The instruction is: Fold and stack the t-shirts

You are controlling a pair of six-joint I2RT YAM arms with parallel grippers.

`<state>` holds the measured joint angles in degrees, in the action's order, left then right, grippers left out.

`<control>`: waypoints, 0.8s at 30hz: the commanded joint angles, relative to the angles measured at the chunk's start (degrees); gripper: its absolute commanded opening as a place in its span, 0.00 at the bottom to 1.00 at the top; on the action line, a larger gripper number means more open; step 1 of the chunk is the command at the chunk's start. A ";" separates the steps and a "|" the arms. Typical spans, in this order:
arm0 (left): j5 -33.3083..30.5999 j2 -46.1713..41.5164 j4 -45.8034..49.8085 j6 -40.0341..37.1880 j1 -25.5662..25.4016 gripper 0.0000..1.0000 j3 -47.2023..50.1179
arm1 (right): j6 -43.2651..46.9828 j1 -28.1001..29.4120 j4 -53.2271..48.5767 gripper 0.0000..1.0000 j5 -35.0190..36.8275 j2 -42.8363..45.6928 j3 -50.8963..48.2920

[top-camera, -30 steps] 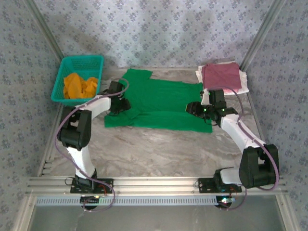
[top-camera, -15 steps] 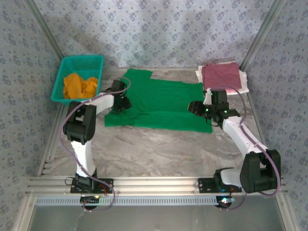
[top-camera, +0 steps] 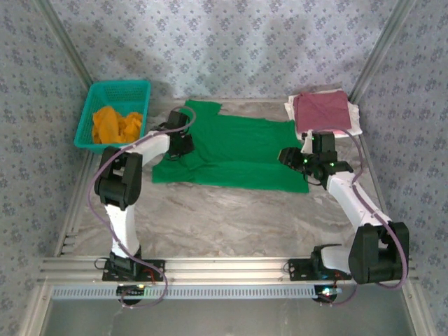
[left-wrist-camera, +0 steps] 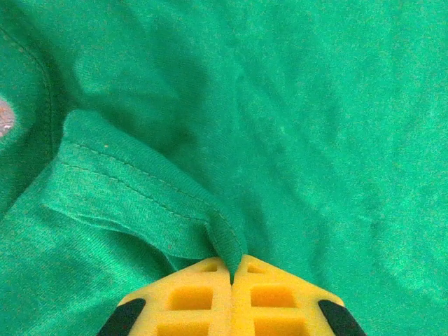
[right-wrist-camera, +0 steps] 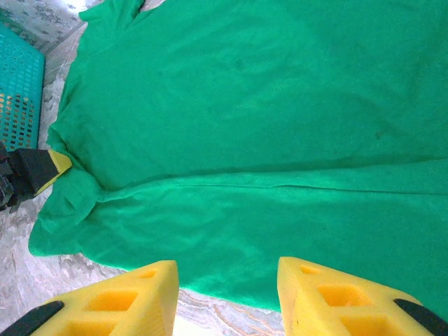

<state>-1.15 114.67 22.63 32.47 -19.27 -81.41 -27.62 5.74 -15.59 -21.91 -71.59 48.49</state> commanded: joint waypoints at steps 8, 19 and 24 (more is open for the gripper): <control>-0.17 2.67 2.82 -1.96 -0.93 0.00 -6.51 | -0.65 -0.51 -0.09 0.45 -0.41 0.89 -0.52; -0.32 9.20 9.13 -3.72 -2.71 0.00 -19.27 | -0.83 -0.64 0.03 0.45 -0.88 1.03 -0.51; -1.15 9.32 10.37 -3.82 -2.71 0.00 -19.95 | -0.77 -0.72 -0.08 0.46 -1.20 0.94 -0.47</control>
<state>-1.19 124.01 30.30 29.58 -21.93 -100.27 -27.66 5.48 -15.55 -21.98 -71.59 48.14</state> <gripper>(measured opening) 0.042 0.456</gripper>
